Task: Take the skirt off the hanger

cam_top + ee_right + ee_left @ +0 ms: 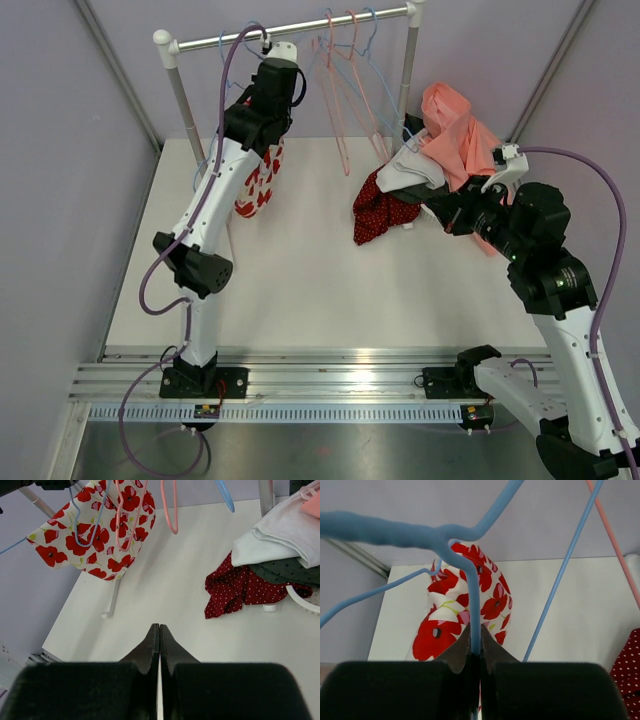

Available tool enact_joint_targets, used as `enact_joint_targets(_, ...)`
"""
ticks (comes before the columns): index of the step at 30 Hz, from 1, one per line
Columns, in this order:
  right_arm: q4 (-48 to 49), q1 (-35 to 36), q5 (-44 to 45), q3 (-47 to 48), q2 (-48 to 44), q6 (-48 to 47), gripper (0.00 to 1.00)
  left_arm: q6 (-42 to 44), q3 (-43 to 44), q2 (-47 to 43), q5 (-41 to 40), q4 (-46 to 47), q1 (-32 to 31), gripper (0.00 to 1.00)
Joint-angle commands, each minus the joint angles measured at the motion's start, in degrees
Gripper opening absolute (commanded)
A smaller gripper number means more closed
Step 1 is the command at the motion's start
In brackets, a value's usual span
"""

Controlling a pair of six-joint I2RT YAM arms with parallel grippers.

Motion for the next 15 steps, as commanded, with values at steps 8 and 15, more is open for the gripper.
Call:
enact_joint_targets(8, 1.89, -0.01, -2.76, 0.88, 0.51, 1.26, 0.94, -4.42, -8.01, -15.33, 10.33, 3.37, -1.72, 0.58)
enact_joint_targets(15, 1.54, -0.1, -3.37, 0.79, -0.45, 2.49, 0.99, -5.65, -9.06, -24.92, 16.57, 0.91, -4.97, 0.71)
